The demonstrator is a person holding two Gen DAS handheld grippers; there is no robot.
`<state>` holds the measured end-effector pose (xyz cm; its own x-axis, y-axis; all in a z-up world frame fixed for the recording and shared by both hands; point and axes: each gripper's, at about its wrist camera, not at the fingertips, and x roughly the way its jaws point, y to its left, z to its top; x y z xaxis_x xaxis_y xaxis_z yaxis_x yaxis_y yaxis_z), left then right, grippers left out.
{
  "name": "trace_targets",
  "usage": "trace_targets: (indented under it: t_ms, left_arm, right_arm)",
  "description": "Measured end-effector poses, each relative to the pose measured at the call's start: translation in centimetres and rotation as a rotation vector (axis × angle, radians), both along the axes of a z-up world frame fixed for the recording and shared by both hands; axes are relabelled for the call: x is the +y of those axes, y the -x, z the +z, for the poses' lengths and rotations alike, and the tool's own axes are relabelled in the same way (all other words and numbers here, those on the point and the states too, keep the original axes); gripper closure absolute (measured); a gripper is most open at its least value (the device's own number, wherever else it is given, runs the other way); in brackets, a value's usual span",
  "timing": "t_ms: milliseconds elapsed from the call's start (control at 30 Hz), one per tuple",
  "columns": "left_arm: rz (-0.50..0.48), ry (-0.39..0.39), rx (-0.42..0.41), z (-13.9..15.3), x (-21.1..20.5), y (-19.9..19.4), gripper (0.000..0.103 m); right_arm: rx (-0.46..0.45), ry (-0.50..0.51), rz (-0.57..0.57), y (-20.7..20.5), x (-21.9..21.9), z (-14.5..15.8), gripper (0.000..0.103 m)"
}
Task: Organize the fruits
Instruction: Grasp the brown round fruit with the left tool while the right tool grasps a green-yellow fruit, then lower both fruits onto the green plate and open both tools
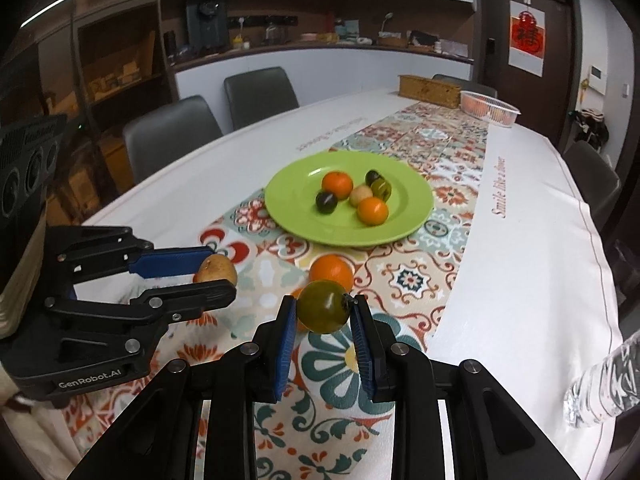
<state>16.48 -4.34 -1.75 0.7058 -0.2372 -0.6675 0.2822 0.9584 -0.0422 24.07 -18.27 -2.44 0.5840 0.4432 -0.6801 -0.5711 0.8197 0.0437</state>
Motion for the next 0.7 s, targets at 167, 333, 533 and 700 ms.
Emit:
trace_targets:
  t_ms: [167,333,533,700]
  left_arm:
    - [0.013,0.007,-0.035,1.3,0.7,-0.2,0.076]
    - [0.029,0.003,-0.078,2.8,1.6,-0.5,0.076]
    - [0.044,-0.003,-0.115,4.1,2.8,-1.6,0.076]
    - [0.058,0.003,-0.116,4.4,3.8,-3.2,0.076]
  right_arm:
    - [-0.015,-0.030,-0.027,-0.4,0.3,1.2,0.075]
    - [-0.038,-0.062,-0.038,-0.8,0.9,2.5,0.075]
    - [-0.056,-0.081,-0.053,-2.0,1.9,3.6,0.075]
    - [-0.054,-0.080,-0.071,-3.7,2.8,3.9,0.075]
